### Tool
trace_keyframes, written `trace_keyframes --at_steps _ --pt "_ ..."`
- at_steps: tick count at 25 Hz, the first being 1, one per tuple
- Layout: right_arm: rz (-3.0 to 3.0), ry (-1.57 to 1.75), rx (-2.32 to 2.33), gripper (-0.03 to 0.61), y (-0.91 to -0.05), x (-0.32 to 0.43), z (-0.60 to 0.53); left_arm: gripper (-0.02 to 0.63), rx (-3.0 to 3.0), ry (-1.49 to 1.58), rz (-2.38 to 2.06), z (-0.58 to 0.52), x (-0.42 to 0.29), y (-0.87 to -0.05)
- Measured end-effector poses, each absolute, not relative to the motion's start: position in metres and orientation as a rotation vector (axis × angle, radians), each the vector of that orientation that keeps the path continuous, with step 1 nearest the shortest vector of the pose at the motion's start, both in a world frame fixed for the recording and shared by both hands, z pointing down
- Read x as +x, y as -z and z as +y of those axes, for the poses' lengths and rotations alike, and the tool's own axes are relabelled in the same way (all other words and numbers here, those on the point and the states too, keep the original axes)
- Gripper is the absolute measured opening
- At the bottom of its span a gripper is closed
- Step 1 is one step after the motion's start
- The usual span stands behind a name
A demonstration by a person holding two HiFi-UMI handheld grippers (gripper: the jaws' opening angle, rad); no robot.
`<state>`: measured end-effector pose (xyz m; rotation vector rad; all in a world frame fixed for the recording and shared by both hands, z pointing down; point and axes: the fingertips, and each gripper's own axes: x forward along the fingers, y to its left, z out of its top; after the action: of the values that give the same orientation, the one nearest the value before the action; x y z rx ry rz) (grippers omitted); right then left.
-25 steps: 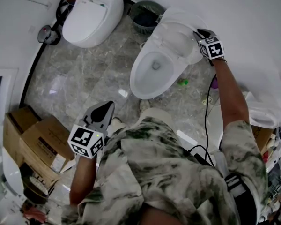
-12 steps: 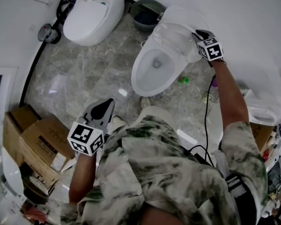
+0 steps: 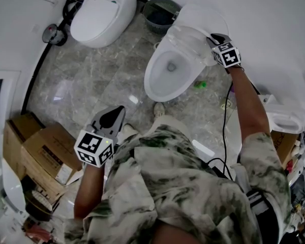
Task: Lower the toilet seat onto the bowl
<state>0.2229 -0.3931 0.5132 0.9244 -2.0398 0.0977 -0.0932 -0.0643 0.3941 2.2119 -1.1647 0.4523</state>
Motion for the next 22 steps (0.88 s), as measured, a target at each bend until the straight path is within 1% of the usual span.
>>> trace_keyframes --at_steps 22 --pt "-2.032 -0.082 0.831 0.118 -0.526 0.186 -0.326 0.023 2.220 -0.441 -1.164 -0.021 -0.106 -0.394"
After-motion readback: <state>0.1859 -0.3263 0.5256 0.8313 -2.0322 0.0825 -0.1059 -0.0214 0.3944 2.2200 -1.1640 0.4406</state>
